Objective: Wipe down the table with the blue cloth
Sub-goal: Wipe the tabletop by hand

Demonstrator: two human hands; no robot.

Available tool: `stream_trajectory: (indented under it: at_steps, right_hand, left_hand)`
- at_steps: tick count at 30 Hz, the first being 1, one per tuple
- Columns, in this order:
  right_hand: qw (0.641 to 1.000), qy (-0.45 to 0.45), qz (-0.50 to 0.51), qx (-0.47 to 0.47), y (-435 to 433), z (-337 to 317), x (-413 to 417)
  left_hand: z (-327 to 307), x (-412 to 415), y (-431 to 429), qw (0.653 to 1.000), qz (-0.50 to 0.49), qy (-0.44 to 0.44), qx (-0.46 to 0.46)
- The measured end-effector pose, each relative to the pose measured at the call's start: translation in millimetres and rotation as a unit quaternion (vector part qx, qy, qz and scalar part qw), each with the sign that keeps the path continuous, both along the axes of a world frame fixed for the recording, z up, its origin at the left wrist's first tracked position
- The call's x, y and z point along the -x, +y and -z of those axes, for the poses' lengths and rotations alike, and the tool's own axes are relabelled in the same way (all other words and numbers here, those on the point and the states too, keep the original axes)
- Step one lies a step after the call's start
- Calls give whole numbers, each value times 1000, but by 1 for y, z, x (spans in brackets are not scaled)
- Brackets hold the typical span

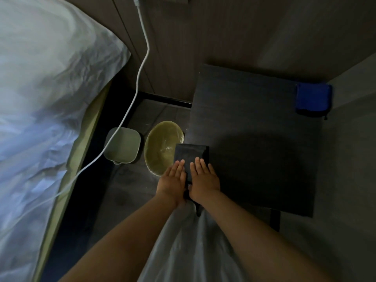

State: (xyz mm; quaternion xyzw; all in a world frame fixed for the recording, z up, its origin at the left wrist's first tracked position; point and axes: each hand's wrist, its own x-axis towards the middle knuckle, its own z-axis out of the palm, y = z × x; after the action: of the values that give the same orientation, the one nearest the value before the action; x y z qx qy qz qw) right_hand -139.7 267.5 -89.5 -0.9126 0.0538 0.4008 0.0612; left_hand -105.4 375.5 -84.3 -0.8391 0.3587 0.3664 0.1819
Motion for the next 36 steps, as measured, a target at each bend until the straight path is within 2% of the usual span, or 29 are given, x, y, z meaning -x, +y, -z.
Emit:
stream_trajectory:
  at_steps: [4, 8, 11, 15, 19, 24, 28, 36]
  right_hand:
    - [998, -52, -10, 40, 7, 7, 16]
    - [989, -144, 28, -1, 32, 24, 52]
    - [987, -135, 83, -22, 41, 39, 73]
    - [990, -129, 42, -29, 41, 37, 77]
    - [991, -69, 104, -41, 40, 43, 73]
    - [990, -137, 20, -27, 25, 32, 71]
    - [994, -108, -15, -9, 9, 13, 73]
    - [997, -71, -16, 13, -33, 11, 98]
  left_hand:
    - [3, 8, 7, 1000, 12, -16, 6]
    - [2, 25, 21, 999, 32, -30, 8]
    - [2, 39, 27, 999, 22, -28, 15]
    - [1, 47, 29, 1000, 19, -18, 16]
    - [-3, 45, 25, 999, 27, -21, 15]
    - [-5, 47, 16, 999, 34, -17, 4]
    - [-6, 50, 3, 998, 55, -4, 5]
    - [-5, 67, -34, 996, 85, 8, 11]
